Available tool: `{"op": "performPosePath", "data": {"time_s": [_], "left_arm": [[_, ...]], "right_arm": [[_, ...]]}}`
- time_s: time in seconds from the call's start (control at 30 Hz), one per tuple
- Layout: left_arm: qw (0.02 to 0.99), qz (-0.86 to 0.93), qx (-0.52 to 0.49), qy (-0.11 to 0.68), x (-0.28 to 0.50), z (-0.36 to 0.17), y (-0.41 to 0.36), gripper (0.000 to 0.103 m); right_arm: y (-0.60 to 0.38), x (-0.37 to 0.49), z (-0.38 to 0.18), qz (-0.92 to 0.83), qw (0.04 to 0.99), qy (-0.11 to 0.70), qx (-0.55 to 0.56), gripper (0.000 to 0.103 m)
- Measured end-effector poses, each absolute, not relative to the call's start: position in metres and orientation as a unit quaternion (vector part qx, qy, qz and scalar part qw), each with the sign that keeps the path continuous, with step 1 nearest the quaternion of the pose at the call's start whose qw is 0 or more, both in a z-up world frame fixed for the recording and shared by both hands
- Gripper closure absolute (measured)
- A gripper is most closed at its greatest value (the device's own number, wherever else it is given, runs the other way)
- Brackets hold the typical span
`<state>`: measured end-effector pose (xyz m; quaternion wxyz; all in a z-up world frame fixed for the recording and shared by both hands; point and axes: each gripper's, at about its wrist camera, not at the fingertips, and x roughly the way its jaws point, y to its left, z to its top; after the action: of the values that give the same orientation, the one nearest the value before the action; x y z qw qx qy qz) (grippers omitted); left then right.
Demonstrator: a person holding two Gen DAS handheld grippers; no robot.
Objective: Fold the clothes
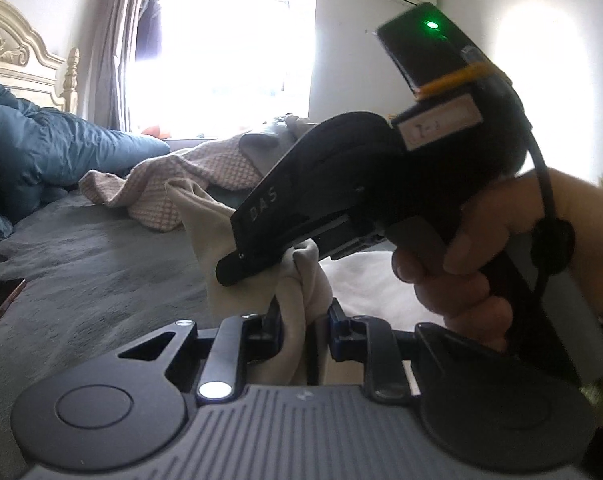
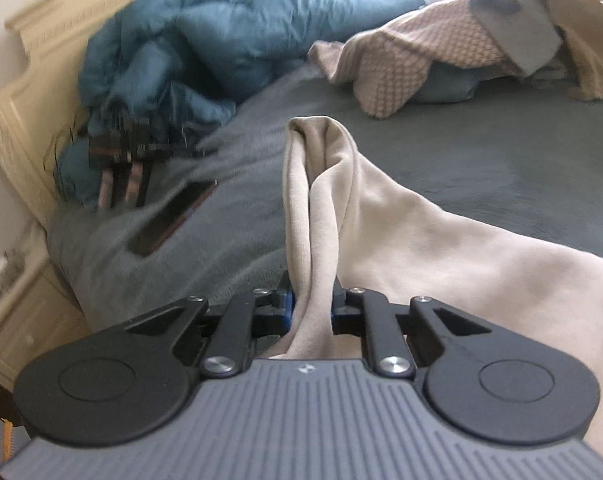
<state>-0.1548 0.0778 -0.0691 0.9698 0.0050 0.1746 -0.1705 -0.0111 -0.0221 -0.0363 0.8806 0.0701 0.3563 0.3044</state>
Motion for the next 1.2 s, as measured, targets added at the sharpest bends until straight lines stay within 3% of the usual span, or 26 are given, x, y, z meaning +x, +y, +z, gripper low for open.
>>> {"op": "performPosePath", "data": {"time_s": [0.63, 1.2], "left_arm": [[0.947, -0.259, 0.087, 0.170, -0.183, -0.036, -0.030, 0.080], [0.918, -0.304, 0.148, 0.206, -0.179, -0.046, -0.116, 0.079]], "right_arm": [[-0.153, -0.058, -0.023, 0.253, 0.907, 0.277, 0.192, 0.092], [-0.254, -0.081, -0.060, 0.206, 0.892, 0.264, 0.302, 0.092]]}}
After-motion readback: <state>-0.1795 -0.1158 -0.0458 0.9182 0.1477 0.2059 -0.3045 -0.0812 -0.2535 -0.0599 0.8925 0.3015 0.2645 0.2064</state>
